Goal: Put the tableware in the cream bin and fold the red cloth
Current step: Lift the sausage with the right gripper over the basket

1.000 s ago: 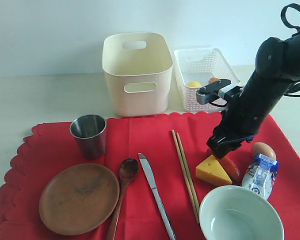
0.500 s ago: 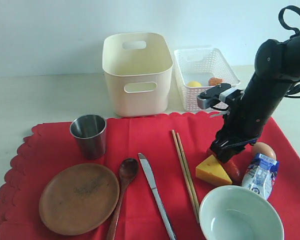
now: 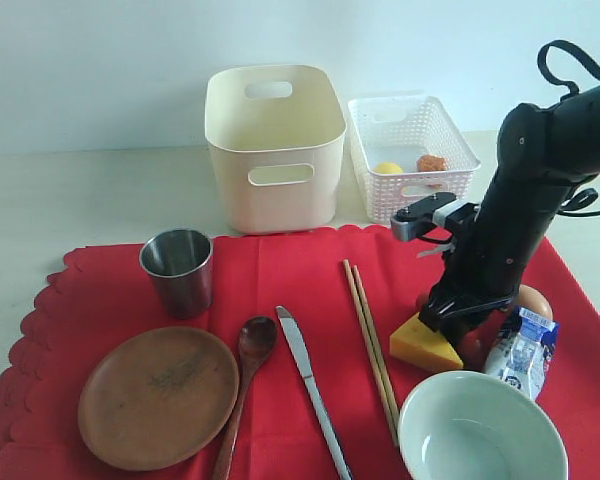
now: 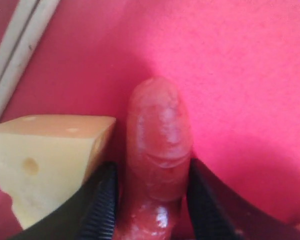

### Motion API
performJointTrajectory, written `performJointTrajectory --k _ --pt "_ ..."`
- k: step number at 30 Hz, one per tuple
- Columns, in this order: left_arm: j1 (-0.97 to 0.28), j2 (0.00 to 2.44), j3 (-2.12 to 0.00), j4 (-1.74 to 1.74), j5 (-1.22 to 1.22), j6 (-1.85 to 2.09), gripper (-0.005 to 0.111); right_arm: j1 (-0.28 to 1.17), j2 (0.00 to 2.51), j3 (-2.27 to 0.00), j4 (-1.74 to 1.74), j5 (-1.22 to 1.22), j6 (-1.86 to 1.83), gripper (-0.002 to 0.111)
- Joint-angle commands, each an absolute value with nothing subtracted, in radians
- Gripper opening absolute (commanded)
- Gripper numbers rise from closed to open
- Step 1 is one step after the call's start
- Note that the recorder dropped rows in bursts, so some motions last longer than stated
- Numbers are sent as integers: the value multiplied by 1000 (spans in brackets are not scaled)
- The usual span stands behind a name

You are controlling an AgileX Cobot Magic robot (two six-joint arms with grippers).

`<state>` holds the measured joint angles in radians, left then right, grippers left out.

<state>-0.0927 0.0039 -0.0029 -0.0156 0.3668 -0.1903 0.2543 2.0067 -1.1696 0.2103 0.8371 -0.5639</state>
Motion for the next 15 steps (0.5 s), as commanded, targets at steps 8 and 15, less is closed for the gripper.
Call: performJointTrajectory --k 8,15 --pt "-92 0 0 -17 359 -191 0 256 1972 -1228 204 817 -491 0" --pt "-92 0 0 -17 359 -191 0 256 1876 -1303 211 778 -459 0"
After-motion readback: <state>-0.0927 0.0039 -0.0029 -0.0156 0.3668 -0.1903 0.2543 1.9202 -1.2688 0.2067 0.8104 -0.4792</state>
